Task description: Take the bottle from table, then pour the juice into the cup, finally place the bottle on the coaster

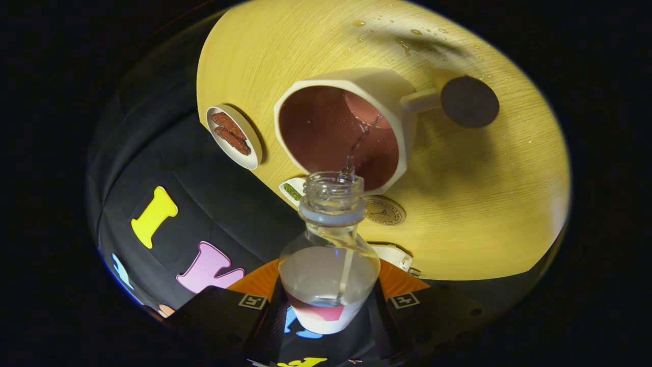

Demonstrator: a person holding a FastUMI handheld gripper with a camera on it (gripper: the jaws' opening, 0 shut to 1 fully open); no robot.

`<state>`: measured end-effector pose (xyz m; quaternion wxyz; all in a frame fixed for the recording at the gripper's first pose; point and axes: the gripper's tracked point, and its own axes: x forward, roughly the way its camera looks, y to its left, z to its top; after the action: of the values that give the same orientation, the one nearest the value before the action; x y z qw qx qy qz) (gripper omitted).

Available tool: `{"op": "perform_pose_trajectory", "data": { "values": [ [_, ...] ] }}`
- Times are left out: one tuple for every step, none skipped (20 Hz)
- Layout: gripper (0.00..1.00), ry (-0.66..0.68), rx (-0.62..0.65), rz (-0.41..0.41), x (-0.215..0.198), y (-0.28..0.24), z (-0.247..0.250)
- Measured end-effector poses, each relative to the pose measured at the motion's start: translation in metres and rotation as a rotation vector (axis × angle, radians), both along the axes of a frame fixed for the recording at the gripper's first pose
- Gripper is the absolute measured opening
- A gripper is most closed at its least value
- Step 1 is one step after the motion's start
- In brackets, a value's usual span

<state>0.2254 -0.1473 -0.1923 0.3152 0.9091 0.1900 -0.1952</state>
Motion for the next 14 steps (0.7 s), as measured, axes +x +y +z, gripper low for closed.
{"op": "perform_pose_trajectory", "data": {
  "values": [
    [0.72, -0.003, 0.011, -0.007, 0.001, -0.001, 0.002],
    [0.72, -0.006, 0.018, -0.016, 0.001, -0.003, 0.004],
    [0.72, -0.007, 0.025, -0.021, 0.001, -0.005, 0.005],
    [0.72, -0.007, 0.031, -0.026, 0.001, -0.006, 0.006],
    [0.72, -0.006, 0.039, -0.030, 0.001, -0.007, 0.006],
    [0.72, -0.006, 0.048, -0.033, 0.001, -0.009, 0.007],
    [0.72, -0.005, 0.058, -0.034, 0.001, -0.010, 0.009],
    [0.72, -0.003, 0.065, -0.036, 0.000, -0.010, 0.010],
    [0.72, -0.003, 0.070, -0.040, 0.001, -0.012, 0.011],
    [0.72, -0.003, 0.077, -0.042, 0.001, -0.014, 0.013],
    [0.72, -0.003, 0.085, -0.042, 0.001, -0.014, 0.014],
    [0.72, -0.002, 0.092, -0.043, 0.001, -0.015, 0.016],
    [0.72, -0.002, 0.100, -0.043, 0.002, -0.015, 0.017],
    [0.72, -0.002, 0.109, -0.041, 0.002, -0.014, 0.019]
  ]
}}
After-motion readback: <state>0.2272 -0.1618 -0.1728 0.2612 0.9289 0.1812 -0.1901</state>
